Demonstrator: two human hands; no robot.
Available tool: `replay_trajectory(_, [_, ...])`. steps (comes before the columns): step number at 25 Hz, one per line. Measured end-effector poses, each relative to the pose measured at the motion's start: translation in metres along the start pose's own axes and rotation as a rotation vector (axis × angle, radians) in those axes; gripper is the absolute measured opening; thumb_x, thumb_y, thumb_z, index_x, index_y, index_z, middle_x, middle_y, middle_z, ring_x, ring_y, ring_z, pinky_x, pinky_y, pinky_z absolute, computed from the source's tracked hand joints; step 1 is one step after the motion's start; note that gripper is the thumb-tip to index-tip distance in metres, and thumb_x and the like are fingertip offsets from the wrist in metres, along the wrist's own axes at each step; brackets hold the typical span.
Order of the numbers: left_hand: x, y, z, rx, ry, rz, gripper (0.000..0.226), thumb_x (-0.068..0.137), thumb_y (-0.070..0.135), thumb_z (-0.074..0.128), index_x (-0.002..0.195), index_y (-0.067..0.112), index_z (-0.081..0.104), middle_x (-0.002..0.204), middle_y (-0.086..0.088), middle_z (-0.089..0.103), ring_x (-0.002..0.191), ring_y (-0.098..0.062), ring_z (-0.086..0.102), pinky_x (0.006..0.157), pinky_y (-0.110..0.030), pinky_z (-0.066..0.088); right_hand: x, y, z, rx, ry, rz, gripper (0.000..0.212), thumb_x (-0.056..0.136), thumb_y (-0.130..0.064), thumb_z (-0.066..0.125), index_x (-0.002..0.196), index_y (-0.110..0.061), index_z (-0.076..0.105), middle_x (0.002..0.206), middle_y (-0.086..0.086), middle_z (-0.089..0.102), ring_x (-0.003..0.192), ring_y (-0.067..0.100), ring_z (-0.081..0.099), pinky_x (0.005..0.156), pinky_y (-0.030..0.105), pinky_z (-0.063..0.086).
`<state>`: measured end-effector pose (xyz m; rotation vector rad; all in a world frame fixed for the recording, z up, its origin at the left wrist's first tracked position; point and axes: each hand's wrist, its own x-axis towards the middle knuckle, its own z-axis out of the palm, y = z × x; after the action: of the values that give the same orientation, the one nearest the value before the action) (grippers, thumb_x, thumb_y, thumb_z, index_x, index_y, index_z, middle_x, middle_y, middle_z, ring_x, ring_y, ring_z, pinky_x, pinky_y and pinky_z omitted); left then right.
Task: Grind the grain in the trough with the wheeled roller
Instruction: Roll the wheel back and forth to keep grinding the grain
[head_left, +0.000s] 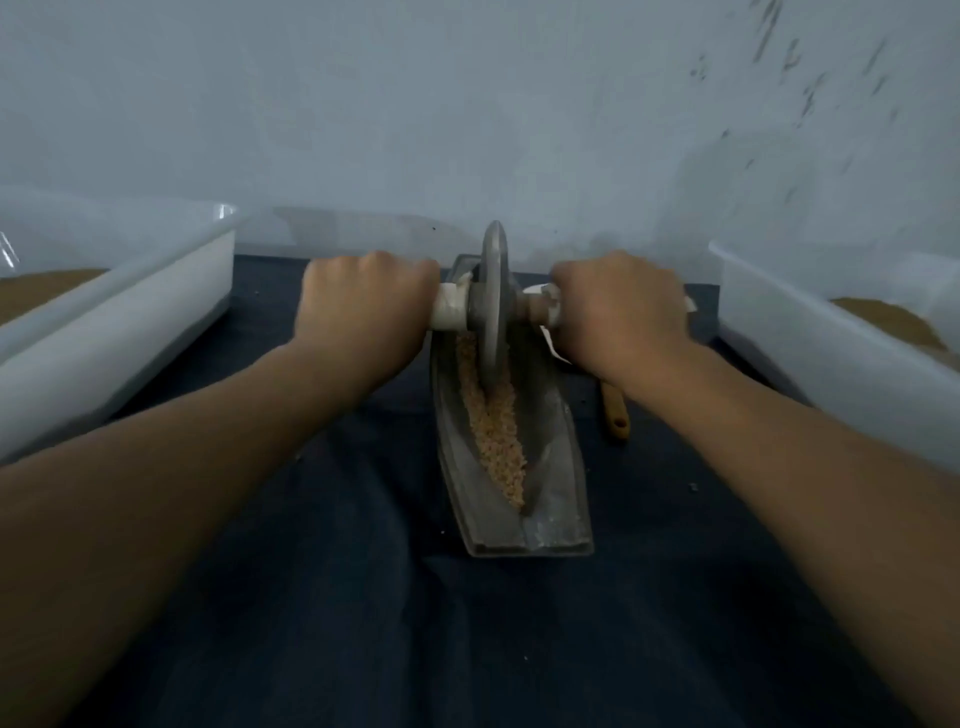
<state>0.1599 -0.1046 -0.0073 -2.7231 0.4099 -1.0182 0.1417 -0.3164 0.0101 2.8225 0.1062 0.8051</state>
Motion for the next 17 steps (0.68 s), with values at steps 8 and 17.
replay_trajectory(8, [-0.044, -0.013, -0.03, 0.014, 0.133, 0.162, 0.043, 0.064, 0.017, 0.074, 0.069, 0.019, 0.031, 0.05, 0.002, 0.038, 0.043, -0.018, 0.023, 0.05, -0.021, 0.009, -0.059, 0.021, -0.022, 0.026, 0.138, -0.173, 0.03, 0.062, -0.035, 0.065, 0.07, -0.031, 0.036, 0.052, -0.009, 0.029, 0.041, 0.017, 0.029, 0.048, 0.018, 0.014])
replay_trajectory(17, [0.025, 0.001, -0.003, 0.02, -0.099, -0.021, 0.006, 0.088, 0.017, 0.059, 0.092, 0.019, 0.062, 0.074, -0.006, 0.051, 0.066, -0.03, 0.055, 0.055, -0.033, 0.033, 0.017, 0.0, 0.011, 0.028, -0.032, 0.055, 0.005, 0.087, -0.022, 0.062, 0.084, -0.025, 0.058, 0.072, 0.001, 0.05, 0.062, 0.024, 0.045, 0.053, 0.029, 0.031])
